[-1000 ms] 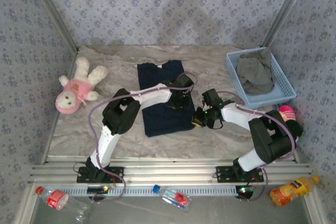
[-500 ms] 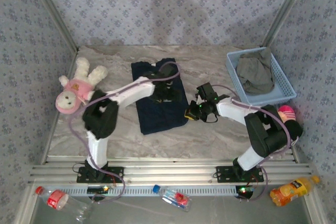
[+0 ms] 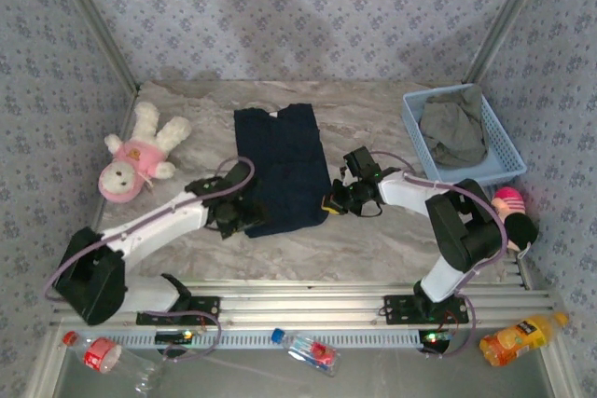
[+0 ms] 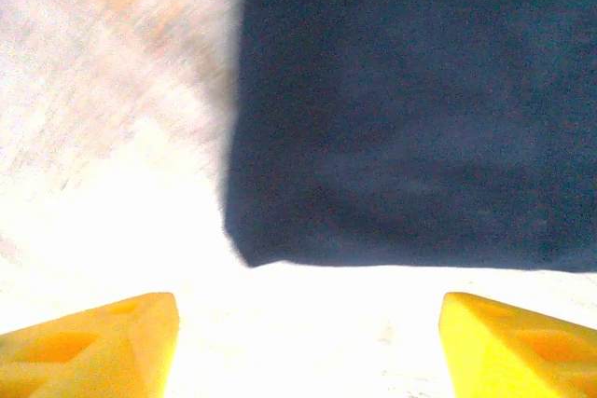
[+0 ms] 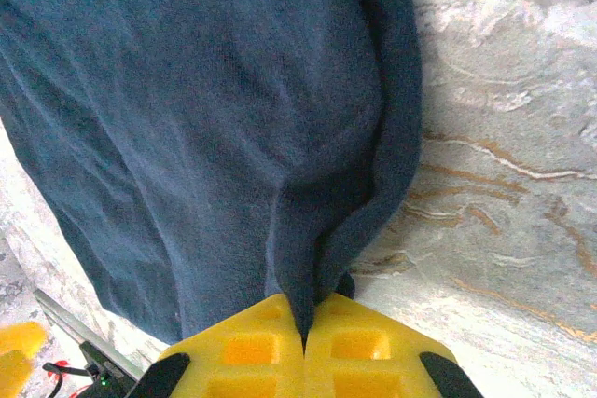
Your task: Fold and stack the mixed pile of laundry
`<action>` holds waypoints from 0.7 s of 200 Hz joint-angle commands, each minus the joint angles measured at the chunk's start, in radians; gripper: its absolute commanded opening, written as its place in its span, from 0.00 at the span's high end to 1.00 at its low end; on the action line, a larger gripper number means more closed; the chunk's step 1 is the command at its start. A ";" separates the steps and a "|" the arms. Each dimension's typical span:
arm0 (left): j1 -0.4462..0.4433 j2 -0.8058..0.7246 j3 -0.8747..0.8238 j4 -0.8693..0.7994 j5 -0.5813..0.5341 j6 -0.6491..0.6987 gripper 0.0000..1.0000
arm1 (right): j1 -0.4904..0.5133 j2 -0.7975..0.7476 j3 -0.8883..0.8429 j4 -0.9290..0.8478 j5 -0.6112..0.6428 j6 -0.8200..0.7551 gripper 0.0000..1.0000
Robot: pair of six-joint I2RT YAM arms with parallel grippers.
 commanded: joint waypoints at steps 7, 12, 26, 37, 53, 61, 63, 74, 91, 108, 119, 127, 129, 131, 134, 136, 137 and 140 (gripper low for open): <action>0.005 -0.100 -0.117 0.112 0.006 -0.231 0.31 | 0.005 0.010 0.023 -0.008 -0.014 -0.004 1.00; 0.004 -0.109 -0.125 0.123 0.000 -0.250 0.31 | 0.006 0.012 0.023 -0.009 -0.014 -0.004 1.00; 0.004 -0.119 -0.122 0.129 -0.028 -0.289 0.34 | 0.008 0.012 0.023 -0.012 -0.014 -0.004 1.00; 0.004 -0.116 -0.113 0.127 -0.052 -0.326 0.37 | 0.010 0.014 0.023 -0.014 -0.013 -0.004 1.00; 0.006 -0.100 -0.125 0.186 -0.054 -0.398 0.41 | 0.013 0.014 0.026 -0.019 -0.011 -0.004 1.00; 0.006 -0.083 -0.139 0.236 -0.042 -0.441 0.42 | 0.014 0.014 0.027 -0.022 -0.009 -0.003 1.00; 0.005 -0.078 -0.142 0.249 -0.038 -0.451 0.42 | 0.014 0.014 0.028 -0.023 -0.009 -0.003 1.00; 0.005 -0.044 -0.151 0.294 -0.025 -0.501 0.44 | 0.016 0.013 0.031 -0.028 -0.006 -0.005 1.00; 0.004 0.016 -0.154 0.351 -0.001 -0.546 0.46 | 0.016 0.007 0.036 -0.039 0.002 -0.010 1.00; 0.005 0.066 -0.133 0.376 0.018 -0.550 0.47 | 0.017 0.005 0.041 -0.046 0.007 -0.013 1.00; 0.005 0.091 -0.111 0.352 0.013 -0.543 0.50 | 0.015 0.008 0.042 -0.047 0.006 -0.014 1.00; 0.006 0.106 -0.101 0.342 0.005 -0.534 0.51 | 0.016 0.006 0.041 -0.048 0.007 -0.015 1.00; 0.005 0.110 -0.098 0.339 0.003 -0.533 0.51 | 0.016 0.006 0.041 -0.047 0.006 -0.015 1.00; 0.005 0.112 -0.096 0.337 0.001 -0.532 0.52 | 0.016 0.006 0.041 -0.047 0.005 -0.015 1.00; 0.005 0.115 -0.093 0.333 -0.002 -0.532 0.52 | 0.015 0.006 0.041 -0.048 0.006 -0.015 1.00; 0.004 0.118 -0.093 0.330 -0.004 -0.533 0.53 | 0.015 0.005 0.041 -0.048 0.007 -0.015 1.00; 0.005 0.119 -0.093 0.329 -0.006 -0.533 0.53 | 0.016 0.004 0.041 -0.048 0.007 -0.014 1.00; 0.004 0.122 -0.091 0.322 -0.008 -0.534 0.54 | 0.016 0.005 0.041 -0.049 0.008 -0.015 1.00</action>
